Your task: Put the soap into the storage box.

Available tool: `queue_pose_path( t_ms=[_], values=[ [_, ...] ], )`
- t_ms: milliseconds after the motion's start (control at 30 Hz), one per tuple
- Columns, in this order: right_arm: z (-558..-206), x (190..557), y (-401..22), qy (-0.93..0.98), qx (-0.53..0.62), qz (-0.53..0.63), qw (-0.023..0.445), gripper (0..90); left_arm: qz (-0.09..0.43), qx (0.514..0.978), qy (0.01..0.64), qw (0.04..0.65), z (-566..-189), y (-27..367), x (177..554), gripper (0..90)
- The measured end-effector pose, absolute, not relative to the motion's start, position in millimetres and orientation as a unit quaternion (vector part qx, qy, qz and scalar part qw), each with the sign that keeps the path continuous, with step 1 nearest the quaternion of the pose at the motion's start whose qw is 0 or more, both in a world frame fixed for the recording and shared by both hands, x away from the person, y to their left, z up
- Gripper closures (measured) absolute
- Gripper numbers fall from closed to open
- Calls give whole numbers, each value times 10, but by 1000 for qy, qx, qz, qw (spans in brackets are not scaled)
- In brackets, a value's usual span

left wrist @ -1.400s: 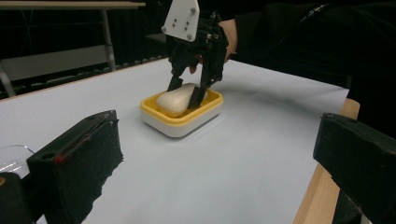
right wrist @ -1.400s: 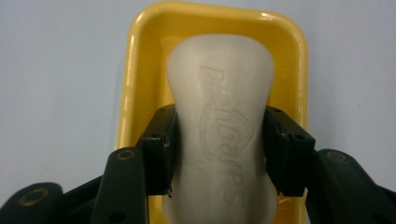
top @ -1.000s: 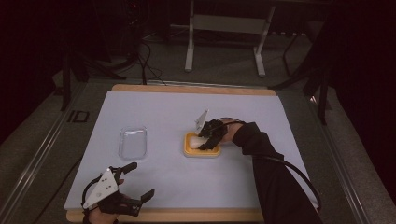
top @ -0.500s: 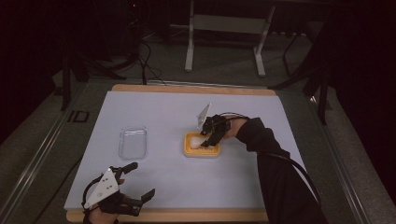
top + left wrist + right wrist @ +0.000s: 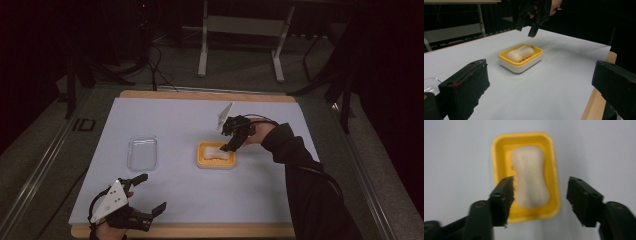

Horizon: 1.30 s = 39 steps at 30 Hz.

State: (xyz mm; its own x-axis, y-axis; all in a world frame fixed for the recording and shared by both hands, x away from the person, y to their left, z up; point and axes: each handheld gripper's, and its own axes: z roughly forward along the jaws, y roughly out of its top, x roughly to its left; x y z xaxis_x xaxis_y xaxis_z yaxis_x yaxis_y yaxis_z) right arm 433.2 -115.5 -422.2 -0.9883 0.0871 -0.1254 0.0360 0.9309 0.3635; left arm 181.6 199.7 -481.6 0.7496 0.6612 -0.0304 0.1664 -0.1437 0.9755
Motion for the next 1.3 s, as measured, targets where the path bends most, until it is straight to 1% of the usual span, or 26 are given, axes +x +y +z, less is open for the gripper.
queue_pose_path(
  t_ms=[67,133,200,267,333,400,533,700,833,1033,1267,1300],
  values=[
    [-4199,4312,-1171,979,48,182,79,292,210,726,285,589,-4816,1996,1818,11],
    [-4188,4303,-1193,978,65,177,92,277,210,726,285,590,-4816,1997,1818,12],
    [-4184,4289,-1220,976,81,173,107,235,210,726,285,590,-4816,1997,1818,12],
    [-4169,4265,-1252,972,98,181,111,209,210,726,286,589,-4815,1996,1815,12],
    [-4152,4255,-1284,969,121,187,111,122,210,726,286,589,-4817,1996,1817,12],
    [-4142,4237,-1315,966,125,192,119,111,209,726,286,589,-4817,1995,1820,11],
    [-4102,4200,-1375,956,159,204,136,112,209,726,285,590,-4816,1997,1817,12],
    [-4104,4086,-1452,945,185,232,139,126,208,726,286,590,-4816,1995,1817,12],
    [-4132,3990,-1521,927,217,258,163,132,207,725,286,591,-4815,1990,1817,11],
    [-4213,3875,-1628,911,246,282,171,126,206,725,286,591,-4817,1988,1826,12],
    [-4285,3741,-1808,879,303,330,165,133,203,726,284,593,-4815,1976,1839,12],
    [-4298,3719,-1839,874,304,336,173,134,203,726,284,592,-4815,1972,1841,12]
  ],
)
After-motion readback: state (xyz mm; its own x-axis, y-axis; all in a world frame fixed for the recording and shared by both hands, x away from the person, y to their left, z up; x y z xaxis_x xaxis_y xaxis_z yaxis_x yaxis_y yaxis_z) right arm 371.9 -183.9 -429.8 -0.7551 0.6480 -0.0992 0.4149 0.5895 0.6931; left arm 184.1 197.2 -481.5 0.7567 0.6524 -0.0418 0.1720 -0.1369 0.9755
